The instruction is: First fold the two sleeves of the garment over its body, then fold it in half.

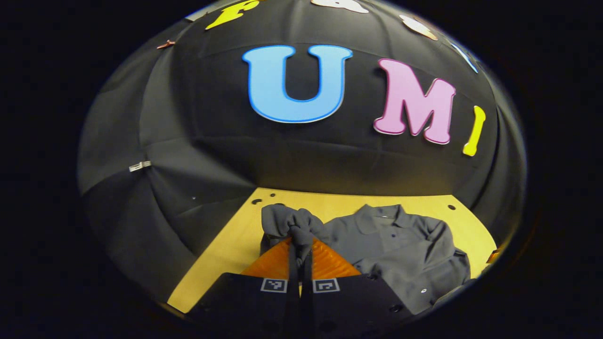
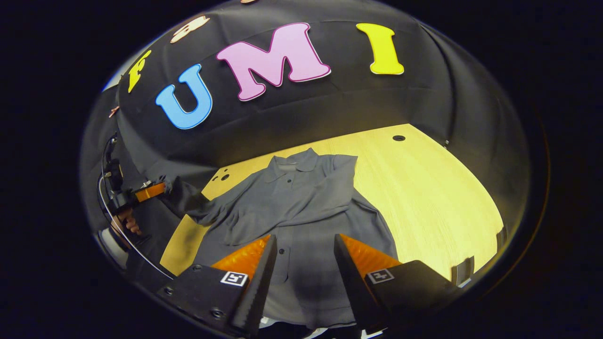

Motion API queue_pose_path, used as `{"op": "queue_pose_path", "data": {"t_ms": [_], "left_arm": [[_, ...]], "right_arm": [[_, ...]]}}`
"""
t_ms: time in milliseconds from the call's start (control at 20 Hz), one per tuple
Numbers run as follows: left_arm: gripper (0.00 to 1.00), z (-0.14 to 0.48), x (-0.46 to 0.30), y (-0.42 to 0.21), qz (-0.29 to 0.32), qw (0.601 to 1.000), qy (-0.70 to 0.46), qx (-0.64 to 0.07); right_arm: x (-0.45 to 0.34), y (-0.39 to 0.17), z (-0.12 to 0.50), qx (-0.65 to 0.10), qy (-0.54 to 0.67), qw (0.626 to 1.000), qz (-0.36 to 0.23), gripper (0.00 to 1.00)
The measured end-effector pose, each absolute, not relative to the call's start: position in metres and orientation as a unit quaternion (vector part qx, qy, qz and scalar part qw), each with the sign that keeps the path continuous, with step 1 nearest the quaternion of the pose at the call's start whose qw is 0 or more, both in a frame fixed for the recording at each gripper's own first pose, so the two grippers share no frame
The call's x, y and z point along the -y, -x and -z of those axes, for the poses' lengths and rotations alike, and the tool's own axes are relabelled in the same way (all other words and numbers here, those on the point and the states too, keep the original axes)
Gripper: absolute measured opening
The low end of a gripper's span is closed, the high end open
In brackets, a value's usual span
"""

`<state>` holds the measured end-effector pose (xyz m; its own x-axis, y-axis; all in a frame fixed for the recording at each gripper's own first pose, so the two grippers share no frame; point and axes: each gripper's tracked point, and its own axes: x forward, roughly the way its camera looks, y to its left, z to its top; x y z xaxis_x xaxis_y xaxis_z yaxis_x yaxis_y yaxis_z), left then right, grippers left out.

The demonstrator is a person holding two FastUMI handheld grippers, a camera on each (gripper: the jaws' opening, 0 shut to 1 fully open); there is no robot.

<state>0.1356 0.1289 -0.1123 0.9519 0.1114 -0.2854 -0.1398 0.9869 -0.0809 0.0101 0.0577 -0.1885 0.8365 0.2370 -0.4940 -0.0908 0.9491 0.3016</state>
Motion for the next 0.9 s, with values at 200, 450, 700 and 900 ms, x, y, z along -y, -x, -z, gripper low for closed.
{"op": "queue_pose_path", "data": {"t_ms": [200,450,700,900], "left_arm": [[0.05,0.108,-0.076,-0.146,-0.032,0.988,0.052,-0.144],[0.05,0.115,-0.011,-0.162,0.005,0.987,0.05,-0.15],[0.05,0.148,0.05,-0.177,0.033,0.982,0.054,-0.178],[0.05,0.178,0.087,-0.189,0.038,0.977,0.058,-0.203]], "right_arm": [[-0.041,-0.009,0.192,-0.274,-0.145,0.948,-0.078,0.78],[-0.015,-0.004,0.2,-0.276,-0.151,0.947,-0.06,0.78],[0.01,0.0,0.215,-0.29,-0.166,0.941,-0.047,0.78],[0.027,0.0,0.225,-0.297,-0.165,0.939,-0.047,0.78]]}}
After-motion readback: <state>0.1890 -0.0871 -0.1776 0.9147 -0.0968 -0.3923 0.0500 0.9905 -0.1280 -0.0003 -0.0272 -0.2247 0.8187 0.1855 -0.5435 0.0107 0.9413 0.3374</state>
